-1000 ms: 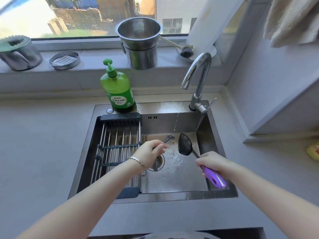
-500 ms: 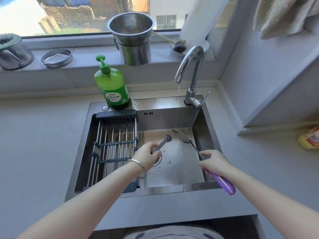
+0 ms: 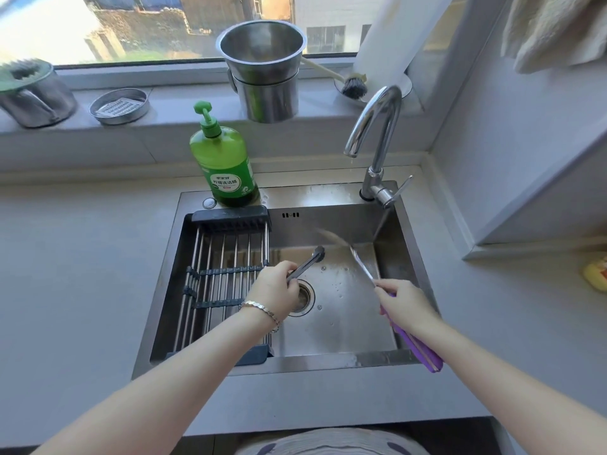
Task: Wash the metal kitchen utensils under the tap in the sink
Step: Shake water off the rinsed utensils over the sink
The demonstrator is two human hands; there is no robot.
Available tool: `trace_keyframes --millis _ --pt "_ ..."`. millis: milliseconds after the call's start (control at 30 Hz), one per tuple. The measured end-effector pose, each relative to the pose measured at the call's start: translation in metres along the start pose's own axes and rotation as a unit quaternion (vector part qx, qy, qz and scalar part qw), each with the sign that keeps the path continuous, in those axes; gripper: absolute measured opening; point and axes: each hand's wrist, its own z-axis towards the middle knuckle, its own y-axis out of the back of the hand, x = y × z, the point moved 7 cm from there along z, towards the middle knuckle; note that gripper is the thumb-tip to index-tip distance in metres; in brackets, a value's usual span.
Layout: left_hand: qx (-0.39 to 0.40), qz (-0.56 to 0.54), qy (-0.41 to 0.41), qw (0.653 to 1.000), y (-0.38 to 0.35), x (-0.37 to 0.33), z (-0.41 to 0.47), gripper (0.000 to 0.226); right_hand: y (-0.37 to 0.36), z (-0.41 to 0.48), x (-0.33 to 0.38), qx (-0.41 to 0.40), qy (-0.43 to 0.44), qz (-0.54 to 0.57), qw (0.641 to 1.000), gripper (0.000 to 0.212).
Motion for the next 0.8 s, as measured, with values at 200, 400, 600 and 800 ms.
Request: trace_keyframes --millis 200,400,600,800 --pt "0.008 0.017 0.014 1.0 0.002 0.031 0.0 0.031 -0.034 0.007 0.003 0.02 -0.028 -0.038 0.999 0.029" --pt "-0.031 0.092 0.038 0.995 0.027 0.074 0.001 0.029 -0.058 0.016 0.027 0.011 0.027 -0.028 0.999 0.029" --pt "-0.017 0.205 0.065 0.976 0.029 0.13 0.015 0.027 -0.078 0.02 0.052 -0.034 0.065 0.01 0.997 0.02" --pt "0.126 0.307 0.088 0.939 -0.018 0.172 0.033 0.041 -0.106 0.017 0.043 -0.019 0.006 0.052 0.998 0.021"
